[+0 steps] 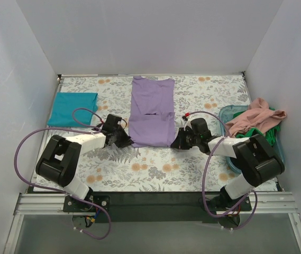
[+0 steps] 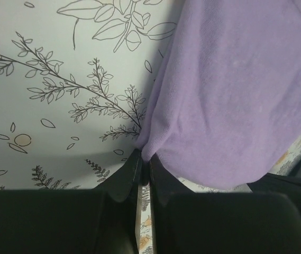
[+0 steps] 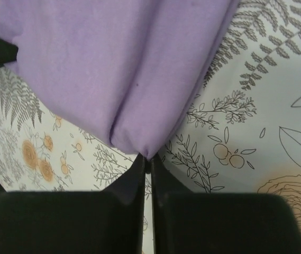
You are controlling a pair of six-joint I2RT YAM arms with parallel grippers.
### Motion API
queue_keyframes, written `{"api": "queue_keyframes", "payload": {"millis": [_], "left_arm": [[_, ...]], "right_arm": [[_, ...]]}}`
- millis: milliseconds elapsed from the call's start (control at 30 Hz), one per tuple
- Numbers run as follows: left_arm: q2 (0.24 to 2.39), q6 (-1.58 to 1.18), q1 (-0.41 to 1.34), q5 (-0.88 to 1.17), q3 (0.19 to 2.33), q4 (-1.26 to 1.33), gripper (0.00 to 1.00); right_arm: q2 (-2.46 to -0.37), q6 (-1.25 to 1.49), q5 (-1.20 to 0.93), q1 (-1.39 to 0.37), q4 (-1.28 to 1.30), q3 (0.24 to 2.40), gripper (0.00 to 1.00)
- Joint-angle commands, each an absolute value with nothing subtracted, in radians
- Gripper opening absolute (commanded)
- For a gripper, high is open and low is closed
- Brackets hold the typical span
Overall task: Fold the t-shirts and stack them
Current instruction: Fold the tshirt
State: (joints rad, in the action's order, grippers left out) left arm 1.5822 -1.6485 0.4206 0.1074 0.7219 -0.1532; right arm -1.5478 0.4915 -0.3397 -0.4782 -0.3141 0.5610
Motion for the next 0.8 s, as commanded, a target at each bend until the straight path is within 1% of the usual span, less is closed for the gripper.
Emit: {"api": "queue_keyframes", "payload": {"millis": [0,200,333,400,467,500,533,633,767], "left_arm": [[1.6,-1.624,0.422,0.034,0.669,-0.236,0.0],[1.451,-1.628,0.422,0.04,0.569,-0.241,0.0],[1.329,-1.654,0.428,0.074,0.483,-0.282,0.0],[1.226,-1.667,0.457,0.083,0.433,-0.317,0.0],[1.146,-1.698,0.483,0.095,0.401,-0.342,0.0],[1.062,-1.713,0.515,0.106,0.387,-0.359,0.0],[1.022,-1.726,0.534,0.113,0.368,-0.391,0.0],[0.863,-1.793,0.632,0.104,0.357,-0.473,0.0],[0.706,-1.841,0.672,0.071,0.391,-0.607,0.0]], "right_arm": [[-1.56,0.495,-0.324,-0.482,-0.313,0.548,0.01],[-1.433,0.483,-0.342,-0.482,-0.305,0.447,0.01],[-1.291,0.505,-0.379,-0.489,-0.29,0.303,0.01],[-1.231,0.531,-0.39,-0.508,-0.266,0.258,0.01],[-1.131,0.551,-0.373,-0.577,-0.235,0.217,0.01],[-1.096,0.561,-0.338,-0.609,-0.209,0.213,0.01],[-1.031,0.584,-0.316,-0.68,-0.145,0.212,0.01],[-0.93,0.659,-0.241,-0.791,-0.033,0.213,0.01],[-0.7,0.739,-0.178,-0.86,0.084,0.207,0.01]]}}
